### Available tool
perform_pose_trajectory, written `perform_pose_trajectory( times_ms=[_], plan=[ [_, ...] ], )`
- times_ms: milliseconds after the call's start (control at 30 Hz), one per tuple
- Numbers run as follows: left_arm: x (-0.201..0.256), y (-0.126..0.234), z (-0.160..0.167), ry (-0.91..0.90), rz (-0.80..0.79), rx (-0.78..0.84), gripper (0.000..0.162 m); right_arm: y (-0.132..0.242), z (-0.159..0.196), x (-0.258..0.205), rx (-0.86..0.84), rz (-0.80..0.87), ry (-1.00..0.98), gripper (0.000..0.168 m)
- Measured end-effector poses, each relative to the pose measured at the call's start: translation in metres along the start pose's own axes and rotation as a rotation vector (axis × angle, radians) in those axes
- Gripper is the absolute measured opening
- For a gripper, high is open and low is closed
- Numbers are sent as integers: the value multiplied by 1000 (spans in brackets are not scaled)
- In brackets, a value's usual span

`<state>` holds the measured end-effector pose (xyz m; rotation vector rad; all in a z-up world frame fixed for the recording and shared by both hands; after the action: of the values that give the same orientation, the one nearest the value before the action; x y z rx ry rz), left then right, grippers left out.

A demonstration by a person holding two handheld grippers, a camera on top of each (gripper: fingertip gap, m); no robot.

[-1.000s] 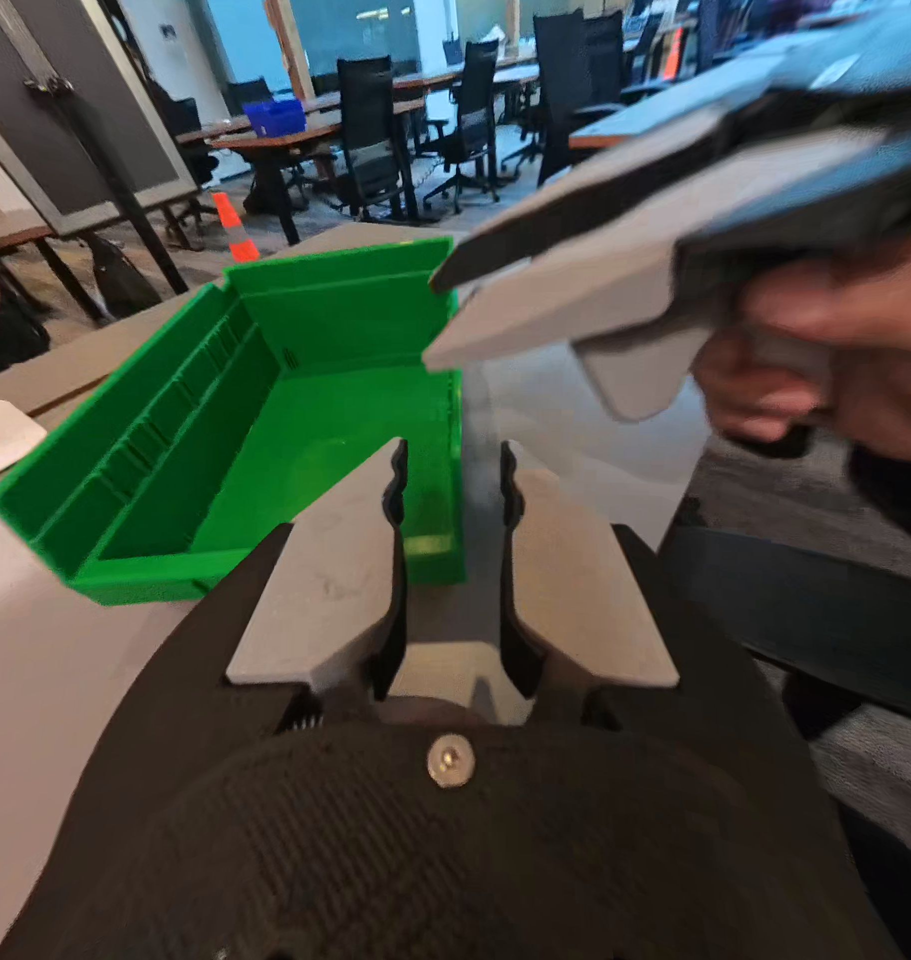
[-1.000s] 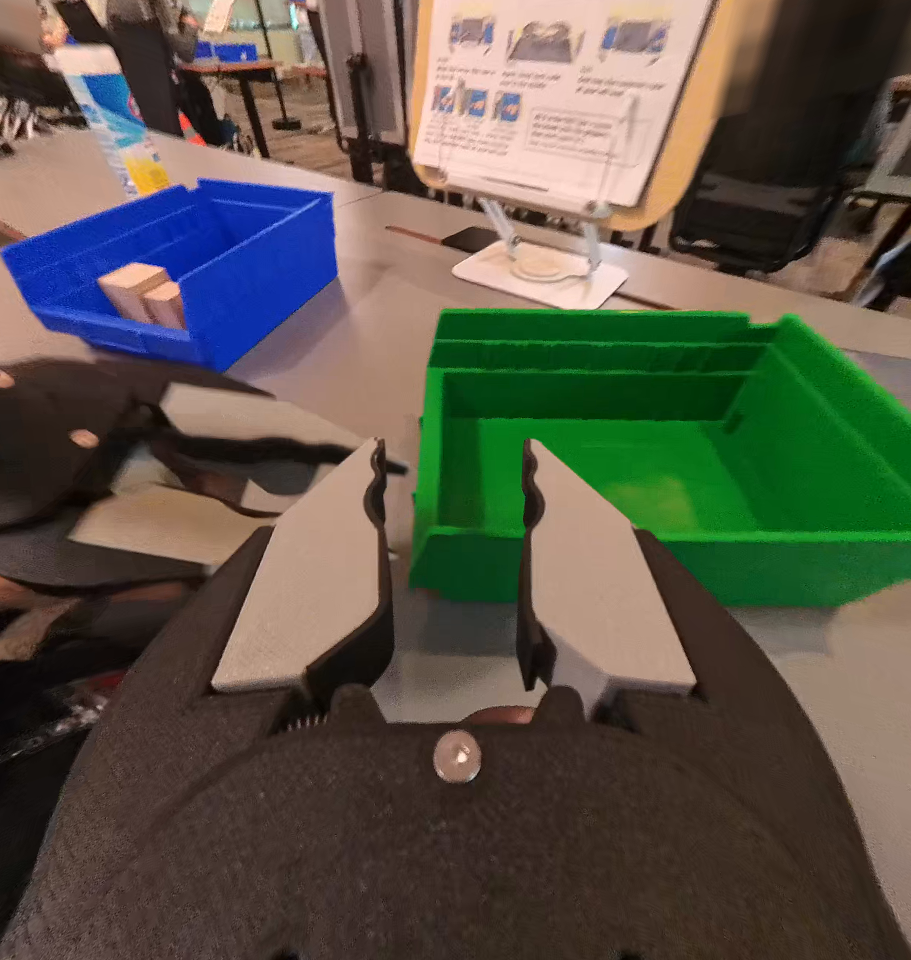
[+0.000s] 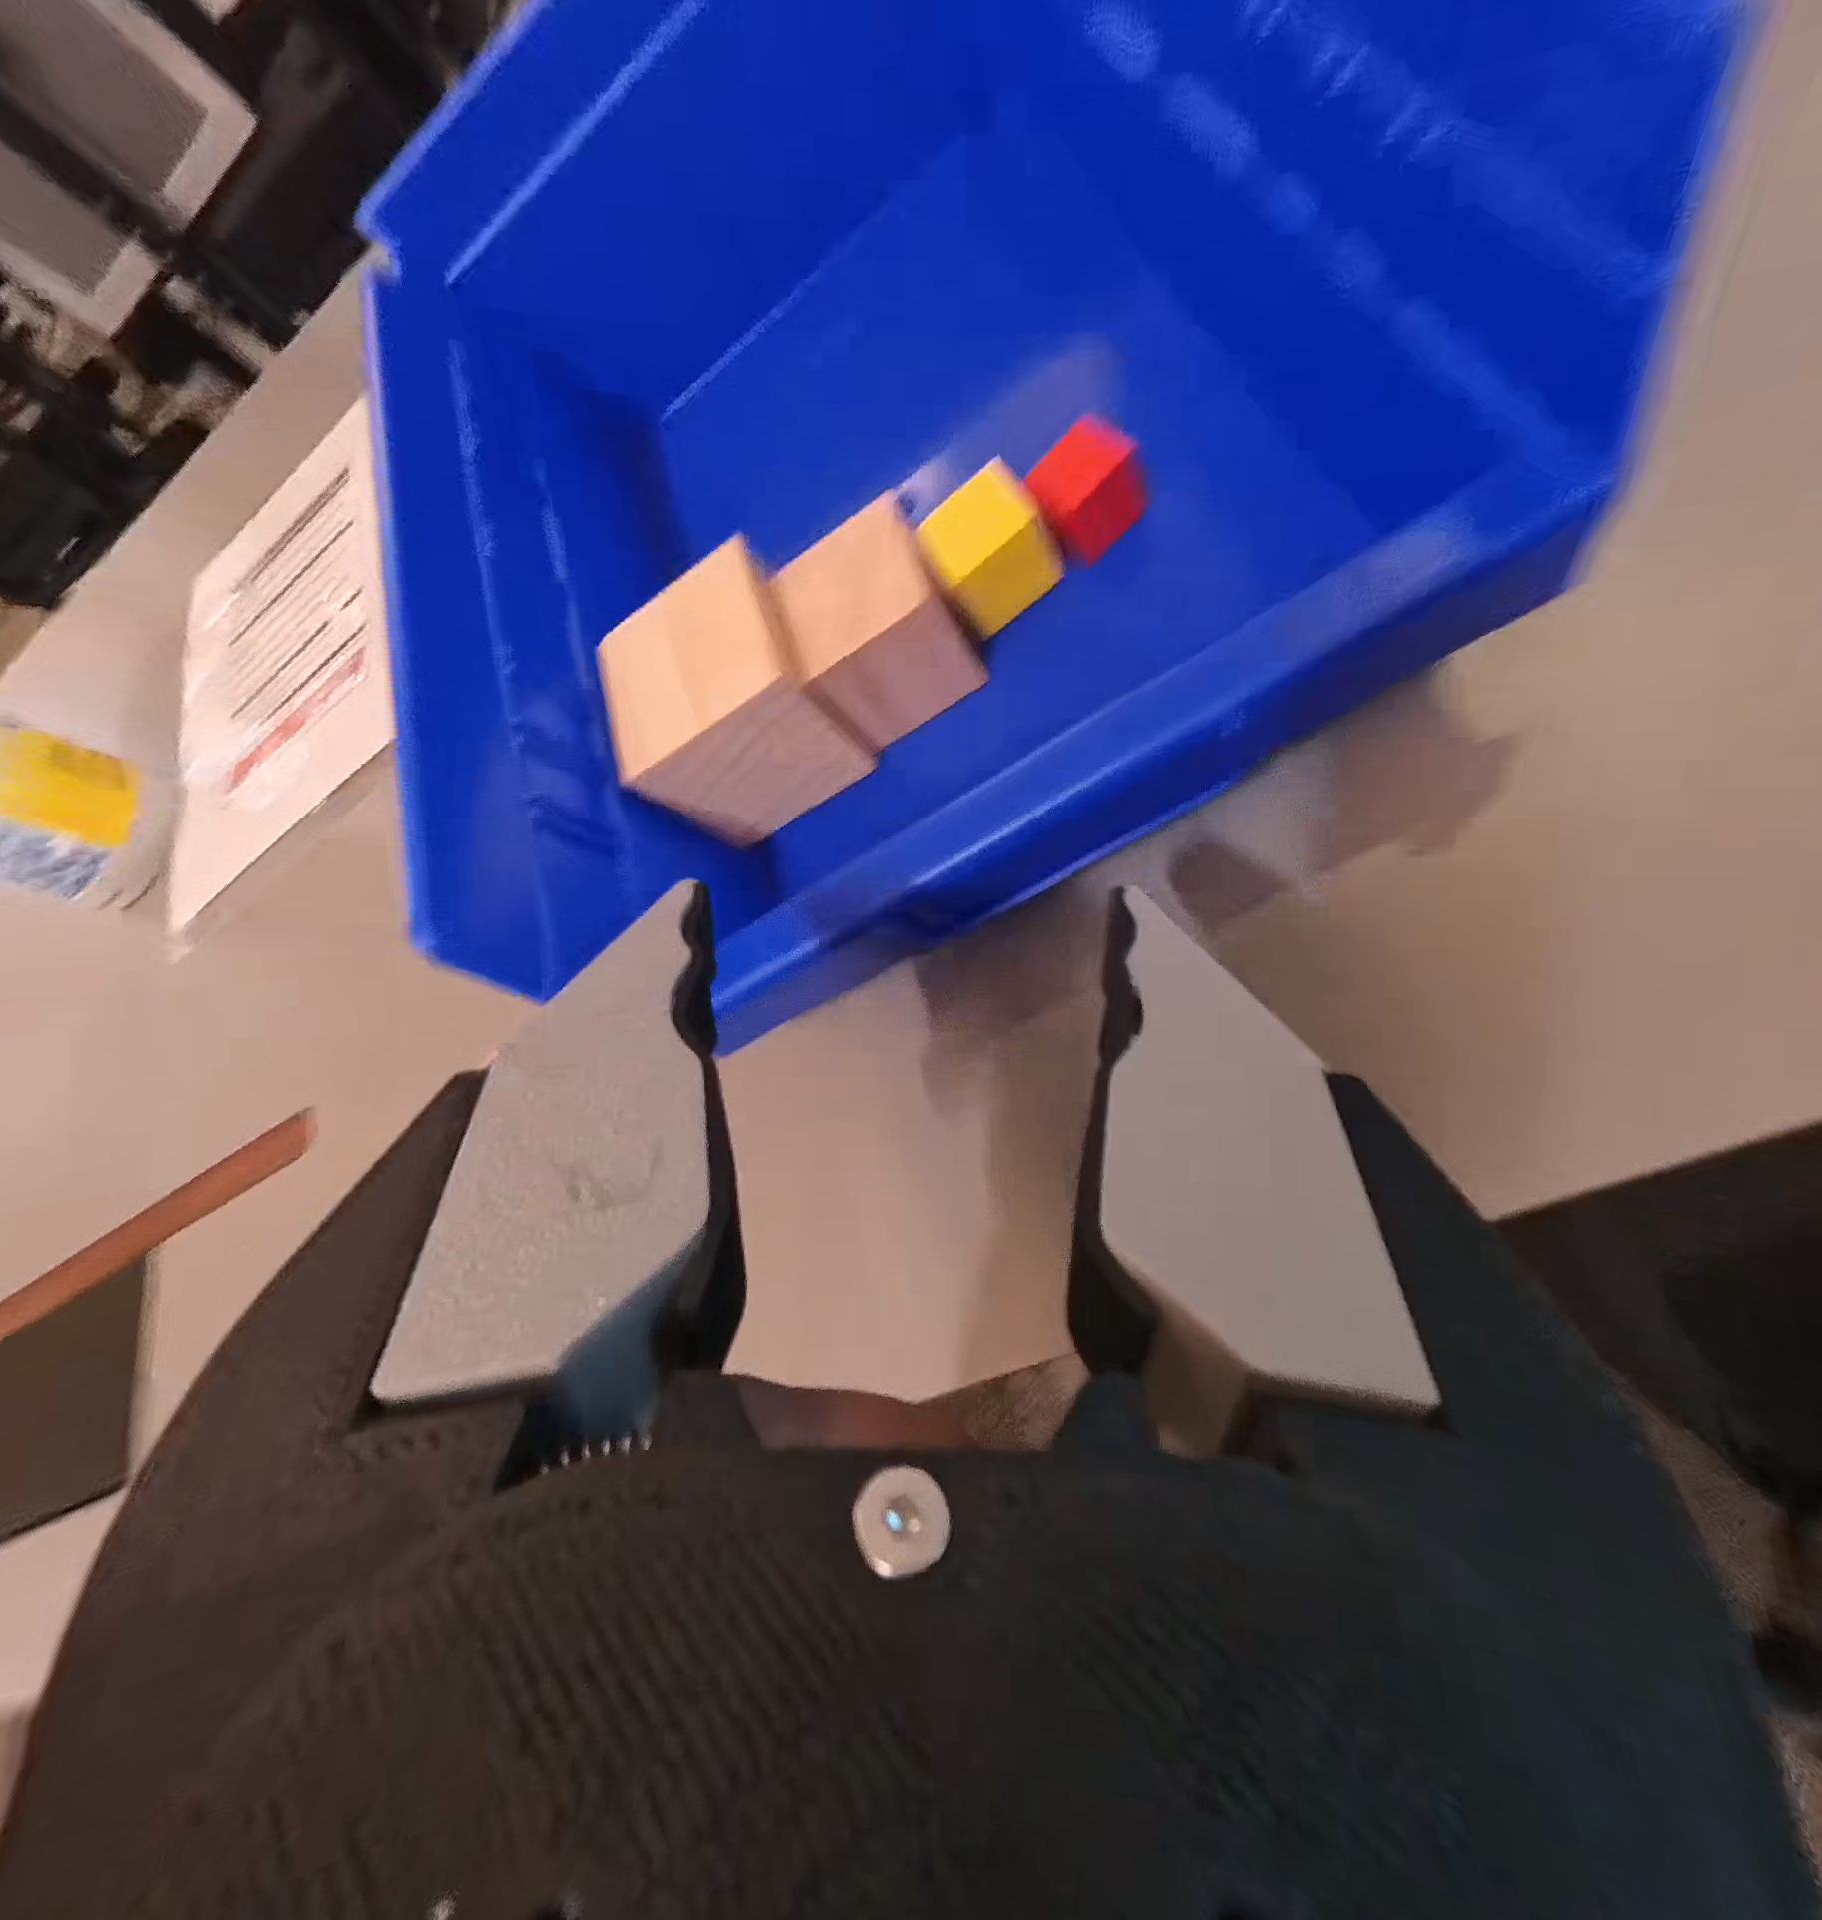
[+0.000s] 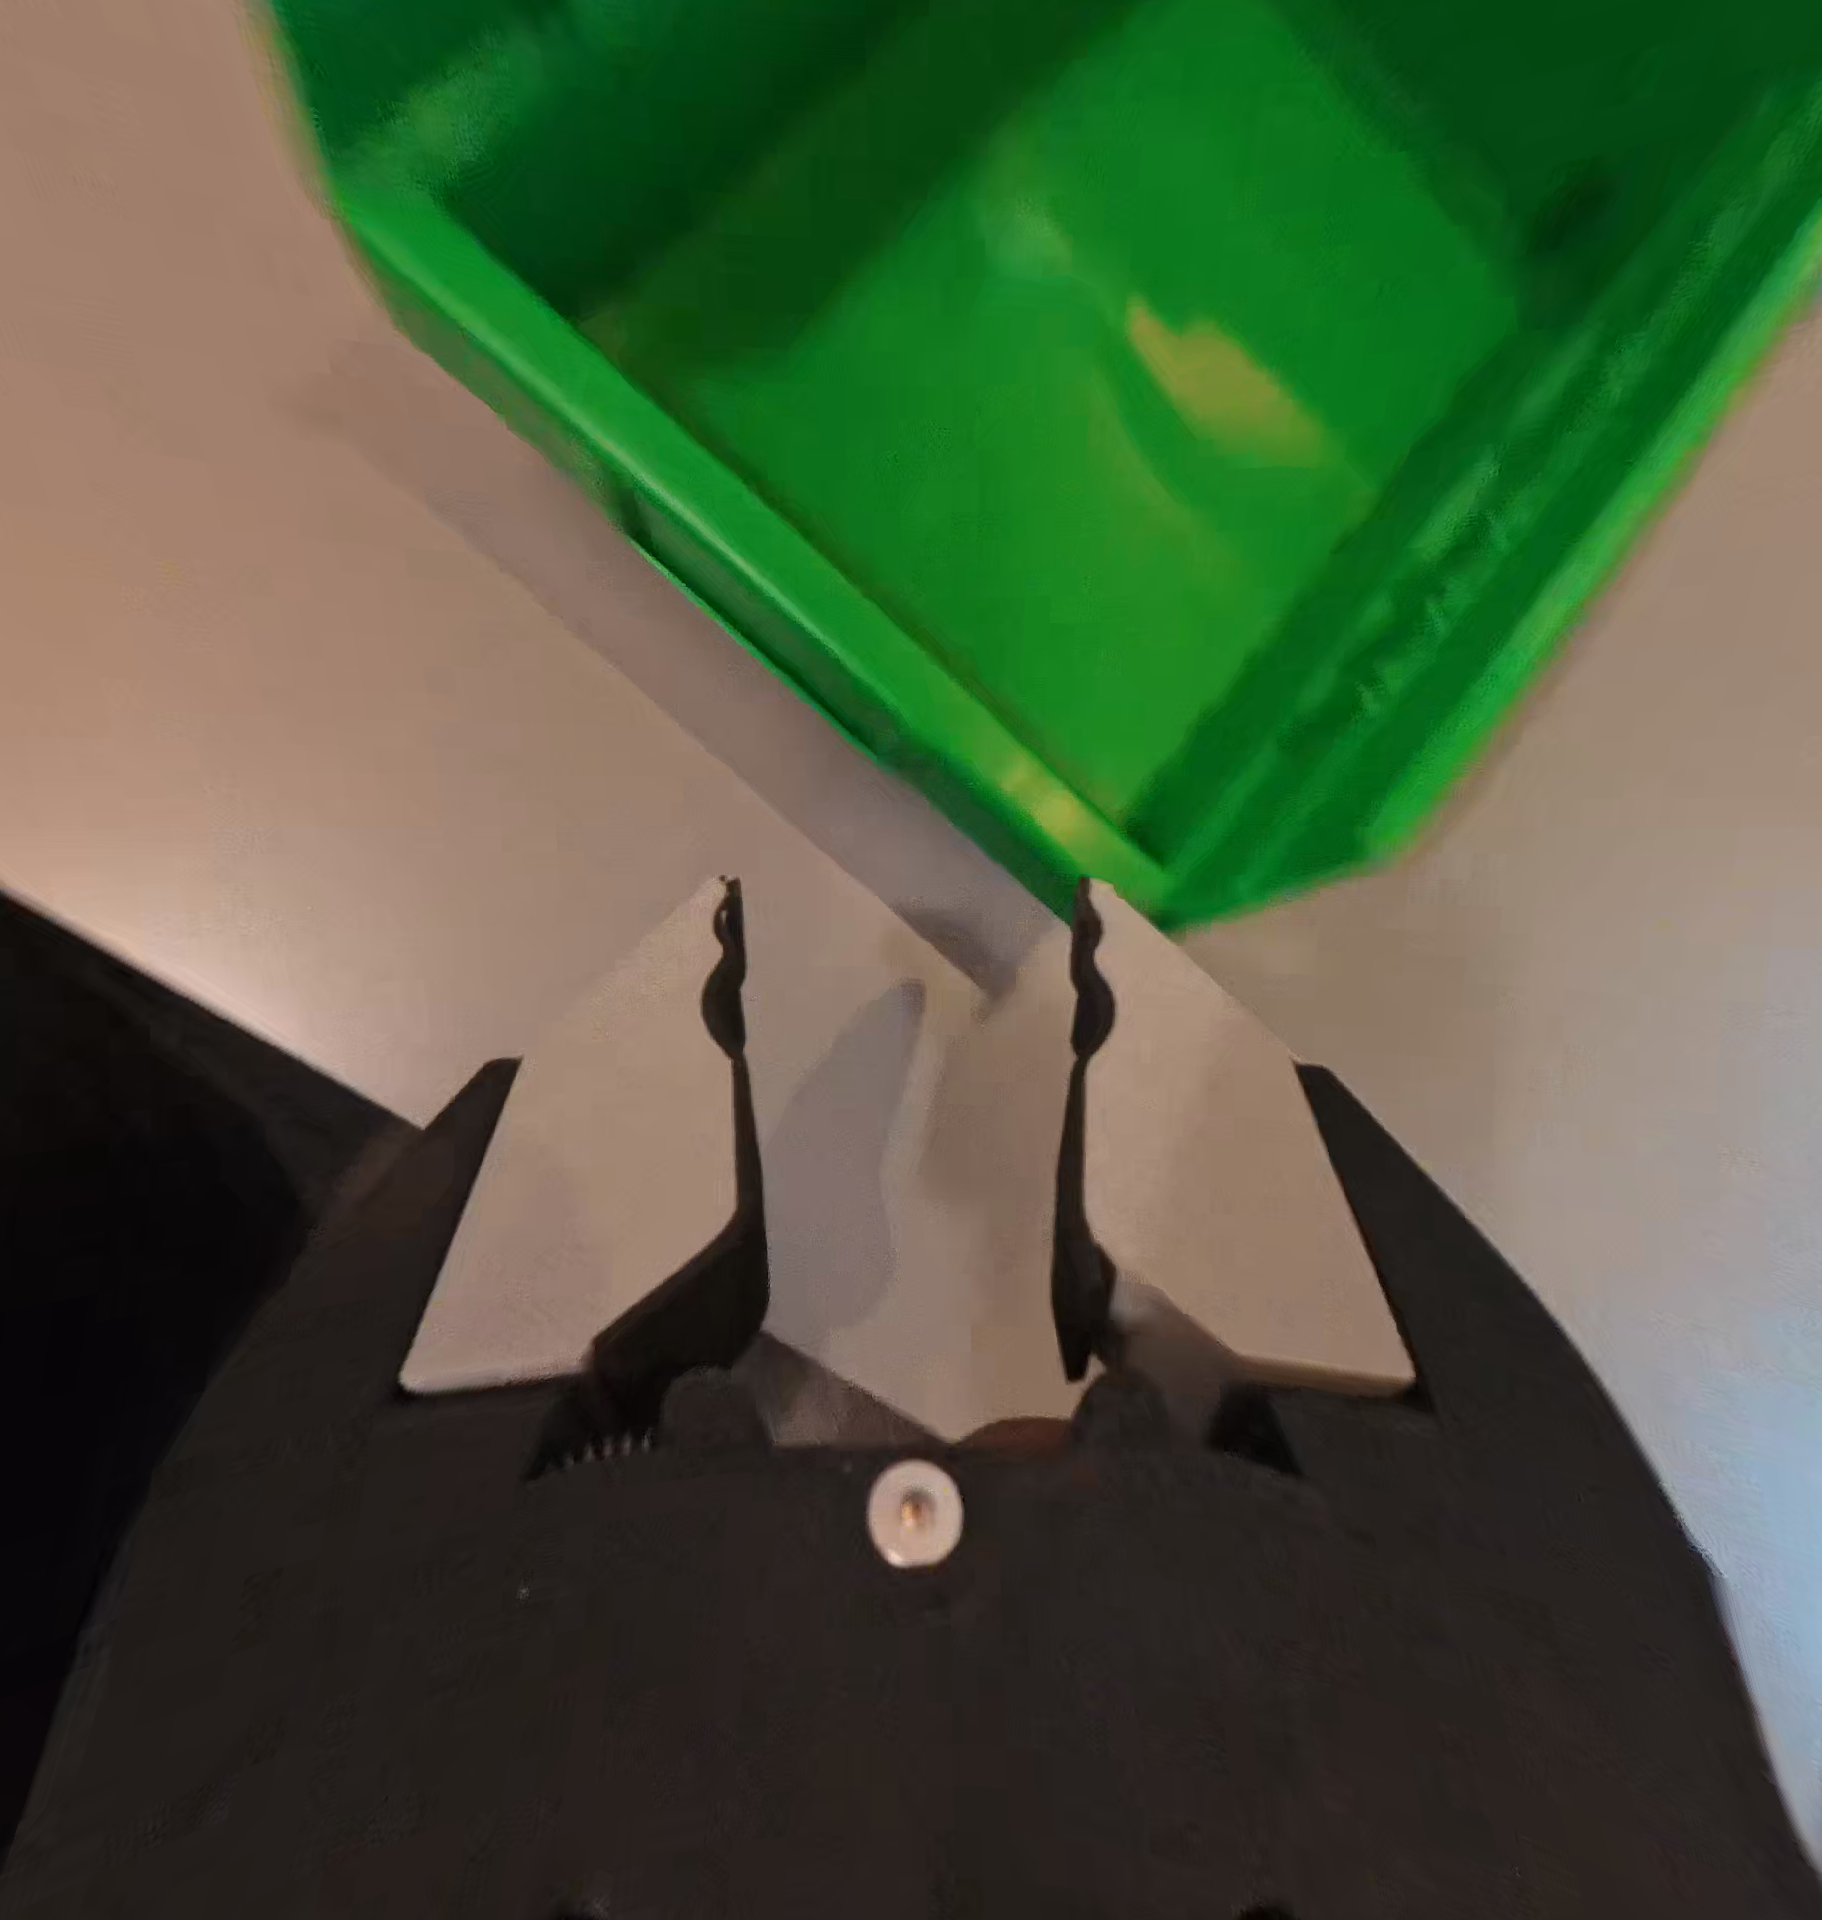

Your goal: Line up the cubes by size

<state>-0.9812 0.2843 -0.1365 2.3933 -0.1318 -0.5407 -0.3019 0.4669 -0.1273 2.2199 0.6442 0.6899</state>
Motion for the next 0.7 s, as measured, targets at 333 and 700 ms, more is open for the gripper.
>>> perform_pose_trajectory(
  times_ms=[333, 700],
  plan=[
    [75, -39, -82, 142, 192, 291, 72, -41, -98, -105, 362, -223, -81, 90],
    [70, -61, -74, 194, 33, 402, 16, -65, -92, -89, 300, 16, -73, 20]
  ],
)
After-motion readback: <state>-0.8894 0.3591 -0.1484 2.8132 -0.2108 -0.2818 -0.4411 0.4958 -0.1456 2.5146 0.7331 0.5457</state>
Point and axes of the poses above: each gripper's, where its closed fingertips meet, y back along the fingers, z out of its underside, x = y × z across the jaws, the point moved 9 cm from there along y, back along the fingers, and after that the axes turned 8 degrees about z, right-handed, at the moved point
